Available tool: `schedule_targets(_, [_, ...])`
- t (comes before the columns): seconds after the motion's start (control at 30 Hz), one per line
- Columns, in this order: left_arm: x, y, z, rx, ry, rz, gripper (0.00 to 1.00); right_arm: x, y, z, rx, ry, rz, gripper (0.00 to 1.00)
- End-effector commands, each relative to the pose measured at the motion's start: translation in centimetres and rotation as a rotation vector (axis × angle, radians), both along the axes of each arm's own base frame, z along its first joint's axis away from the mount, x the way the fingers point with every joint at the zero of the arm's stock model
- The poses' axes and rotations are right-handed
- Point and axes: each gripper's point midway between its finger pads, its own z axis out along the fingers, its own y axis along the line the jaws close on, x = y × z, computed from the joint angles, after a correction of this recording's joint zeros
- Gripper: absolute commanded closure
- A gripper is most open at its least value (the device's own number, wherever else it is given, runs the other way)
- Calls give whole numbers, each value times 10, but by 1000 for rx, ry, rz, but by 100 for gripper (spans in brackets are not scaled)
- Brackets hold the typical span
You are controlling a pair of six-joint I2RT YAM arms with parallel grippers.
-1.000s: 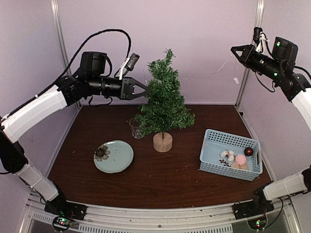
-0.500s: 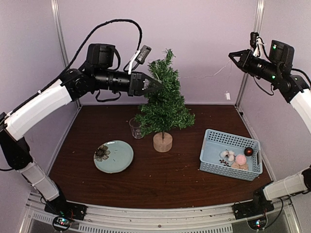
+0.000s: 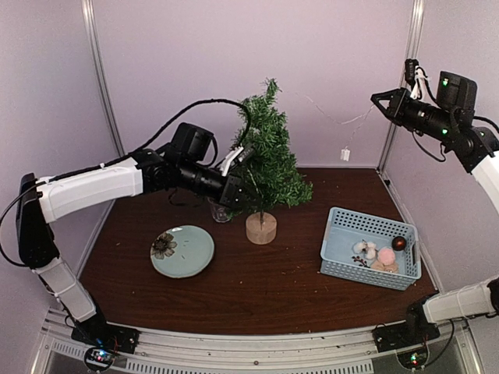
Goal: Decorate the small christmas tree
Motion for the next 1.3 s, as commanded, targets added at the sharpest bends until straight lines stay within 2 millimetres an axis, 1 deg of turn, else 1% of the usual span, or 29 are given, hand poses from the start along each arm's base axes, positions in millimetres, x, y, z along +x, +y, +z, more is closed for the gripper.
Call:
schedule_targets(0.0, [4, 3, -2, -26, -13, 18, 100, 0, -6, -18, -34, 36, -39, 100])
schedule_targets(0.07, [6, 3, -1, -28, -20, 25, 100, 0, -7, -29, -53, 62, -47, 100])
schedule_targets(0.17, [7, 4, 7, -33, -39, 29, 100, 2, -8, -53, -92, 120, -49, 100])
schedule_targets(0.27, [9, 8, 16, -37, -64, 49, 100, 3, -11, -84, -133, 193, -58, 100])
schedule_targets(0.4, [7, 12, 23, -46, -80, 54, 100, -2, -15, -122, -191, 282, -65, 100])
schedule_targets(0.5, [7, 17, 33, -63, -106, 71, 100, -7, -12, -139, -200, 324, -36, 100])
schedule_targets(0.57, [9, 21, 44, -85, -123, 86, 100, -10, -6, -141, -184, 334, -2, 100])
schedule_targets(0.63, [13, 25, 56, -103, -140, 110, 100, -12, 2, -138, -170, 331, 38, 100])
schedule_targets(0.73, [24, 33, 80, -138, -171, 156, 100, -16, 14, -136, -166, 344, 98, 100])
schedule_targets(0.83, [31, 37, 108, -210, -206, 193, 100, -23, 25, -131, -163, 342, 147, 100])
schedule_targets(0.93, [34, 35, 132, -260, -233, 198, 100, -29, 33, -136, -187, 360, 175, 100])
schedule_targets(1.03, [40, 34, 152, -300, -270, 219, 100, -37, 40, -146, -213, 391, 203, 100])
schedule_targets(1.13, [51, 35, 166, -316, -311, 267, 100, -51, 50, -153, -234, 414, 243, 100])
schedule_targets(1.2, [59, 34, 166, -304, -323, 293, 100, -61, 56, -156, -241, 425, 271, 100])
schedule_targets(1.27, [64, 33, 166, -300, -334, 302, 100, -71, 62, -156, -246, 430, 301, 100])
